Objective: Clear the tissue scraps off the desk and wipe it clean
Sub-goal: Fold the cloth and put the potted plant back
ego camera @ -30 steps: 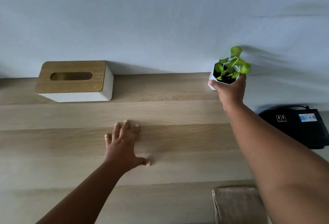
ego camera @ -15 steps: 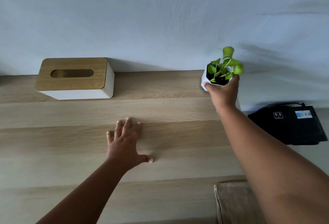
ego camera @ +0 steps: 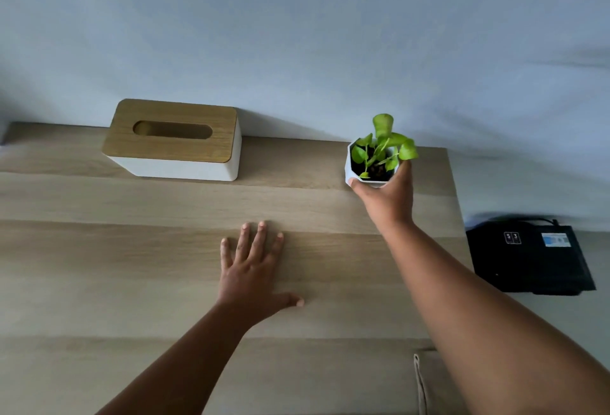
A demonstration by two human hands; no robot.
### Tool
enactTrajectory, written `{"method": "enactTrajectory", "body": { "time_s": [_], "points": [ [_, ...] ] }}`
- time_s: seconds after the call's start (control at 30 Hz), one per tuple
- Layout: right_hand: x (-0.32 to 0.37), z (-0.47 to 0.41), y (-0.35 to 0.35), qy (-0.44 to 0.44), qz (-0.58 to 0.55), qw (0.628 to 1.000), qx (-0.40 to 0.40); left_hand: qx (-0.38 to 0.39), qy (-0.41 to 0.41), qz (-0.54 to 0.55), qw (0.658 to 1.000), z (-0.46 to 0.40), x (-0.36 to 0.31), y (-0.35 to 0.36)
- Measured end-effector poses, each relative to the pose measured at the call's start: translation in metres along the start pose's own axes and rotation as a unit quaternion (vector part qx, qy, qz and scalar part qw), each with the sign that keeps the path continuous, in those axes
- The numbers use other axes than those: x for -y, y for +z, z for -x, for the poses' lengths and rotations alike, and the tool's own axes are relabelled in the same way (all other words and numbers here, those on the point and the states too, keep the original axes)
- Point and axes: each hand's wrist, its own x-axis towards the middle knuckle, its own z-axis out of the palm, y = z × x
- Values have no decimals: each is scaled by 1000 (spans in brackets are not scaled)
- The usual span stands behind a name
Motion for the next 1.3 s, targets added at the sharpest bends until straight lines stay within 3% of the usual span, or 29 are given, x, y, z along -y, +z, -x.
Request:
{"method": "enactTrajectory", "body": {
  "time_s": [0.3, 0.73, 1.3],
  "points": [
    [30, 11, 49, -10, 23, 999, 43, -124, 115, 50, 984, 28, 54, 15],
    [64, 23, 130, -14, 4, 996, 84, -199, 58, 57, 977, 62, 122, 29],
    [75, 20, 174, -37, -13, 995, 93, -187, 54, 55, 979, 63, 125, 29]
  ]
}}
